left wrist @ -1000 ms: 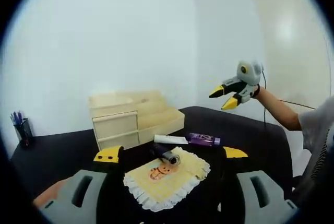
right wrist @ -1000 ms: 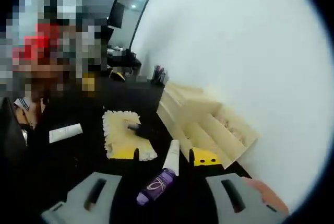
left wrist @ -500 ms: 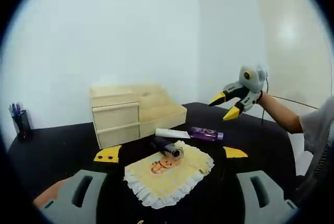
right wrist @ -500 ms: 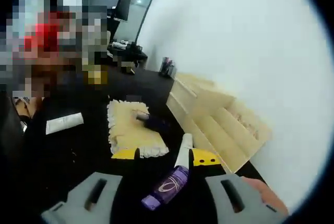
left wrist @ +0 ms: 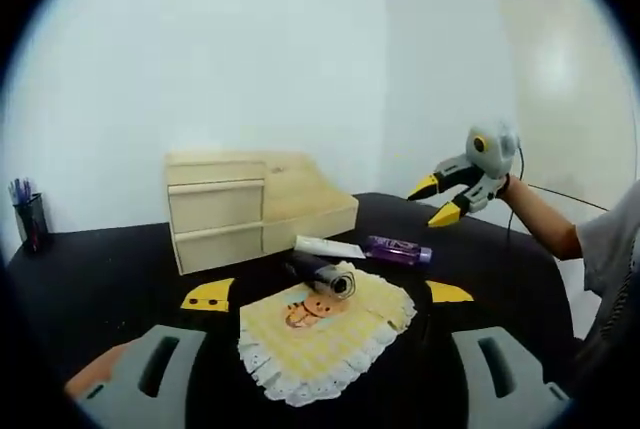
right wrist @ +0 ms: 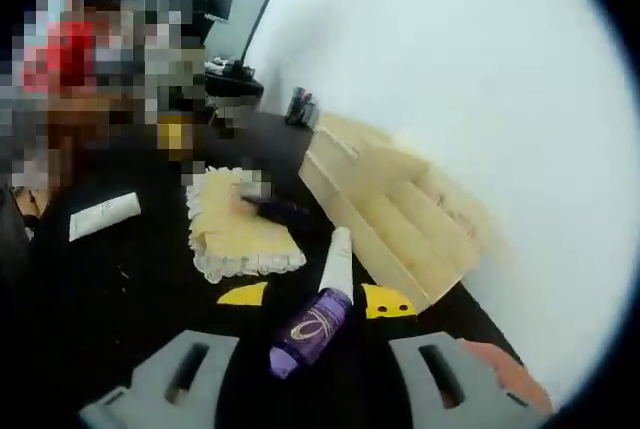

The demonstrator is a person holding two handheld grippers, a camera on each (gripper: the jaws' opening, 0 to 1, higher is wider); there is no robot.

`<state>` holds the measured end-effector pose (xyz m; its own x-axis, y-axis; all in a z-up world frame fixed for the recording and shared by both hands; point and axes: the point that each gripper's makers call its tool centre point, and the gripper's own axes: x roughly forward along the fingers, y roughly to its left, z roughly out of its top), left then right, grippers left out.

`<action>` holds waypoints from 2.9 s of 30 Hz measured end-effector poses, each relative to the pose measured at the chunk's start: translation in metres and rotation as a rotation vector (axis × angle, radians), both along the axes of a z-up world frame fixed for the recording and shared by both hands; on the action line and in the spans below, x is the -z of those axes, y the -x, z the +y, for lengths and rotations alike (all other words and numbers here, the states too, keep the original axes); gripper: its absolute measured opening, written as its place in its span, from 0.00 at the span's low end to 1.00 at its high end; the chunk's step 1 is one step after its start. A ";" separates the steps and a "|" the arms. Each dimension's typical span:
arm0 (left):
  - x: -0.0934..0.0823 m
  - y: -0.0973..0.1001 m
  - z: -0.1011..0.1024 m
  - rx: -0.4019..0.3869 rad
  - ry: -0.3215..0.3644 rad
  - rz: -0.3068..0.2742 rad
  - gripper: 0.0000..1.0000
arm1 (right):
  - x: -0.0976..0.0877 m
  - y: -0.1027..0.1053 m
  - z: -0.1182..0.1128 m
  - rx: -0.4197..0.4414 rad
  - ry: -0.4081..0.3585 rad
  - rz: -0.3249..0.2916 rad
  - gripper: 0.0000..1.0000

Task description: Open the drawer, pick up the cosmetic bottles from the table one by one, place them into the drawer, release the gripper, close the drawer, and move the gripper away

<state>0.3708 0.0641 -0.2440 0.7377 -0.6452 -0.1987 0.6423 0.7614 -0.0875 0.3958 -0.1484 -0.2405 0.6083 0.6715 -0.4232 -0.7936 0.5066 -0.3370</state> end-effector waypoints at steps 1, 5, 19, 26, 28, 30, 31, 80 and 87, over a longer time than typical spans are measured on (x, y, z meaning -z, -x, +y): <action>0.000 -0.002 -0.002 0.003 -0.002 -0.001 0.68 | 0.004 0.002 -0.006 0.016 -0.023 0.012 0.29; -0.004 -0.007 -0.014 0.028 0.003 -0.018 0.67 | 0.013 0.003 -0.017 0.059 -0.061 0.041 0.29; -0.002 -0.015 -0.050 0.106 0.058 -0.046 0.67 | 0.032 0.010 -0.019 0.196 -0.163 0.079 0.29; 0.008 -0.009 -0.051 0.109 0.109 -0.055 0.65 | 0.052 0.010 -0.025 0.264 -0.190 0.132 0.28; 0.010 -0.006 -0.053 0.116 0.096 -0.050 0.65 | 0.054 0.009 -0.027 0.279 -0.189 0.131 0.28; 0.008 -0.003 -0.055 0.126 0.111 -0.053 0.65 | 0.058 0.009 -0.028 0.293 -0.194 0.156 0.28; 0.008 -0.001 -0.056 0.128 0.116 -0.052 0.65 | 0.059 0.009 -0.028 0.298 -0.204 0.163 0.27; 0.013 0.019 -0.069 0.174 0.021 -0.098 0.64 | 0.030 0.027 -0.001 0.133 0.149 0.095 0.15; 0.010 0.020 -0.068 0.178 0.031 -0.100 0.64 | -0.001 0.030 0.010 0.093 0.148 0.092 0.15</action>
<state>0.3509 -0.0038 -0.2542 0.6264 -0.7719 -0.1086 0.7733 0.6329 -0.0383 0.3657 -0.1381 -0.2394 0.6193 0.5402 -0.5698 -0.7764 0.5296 -0.3418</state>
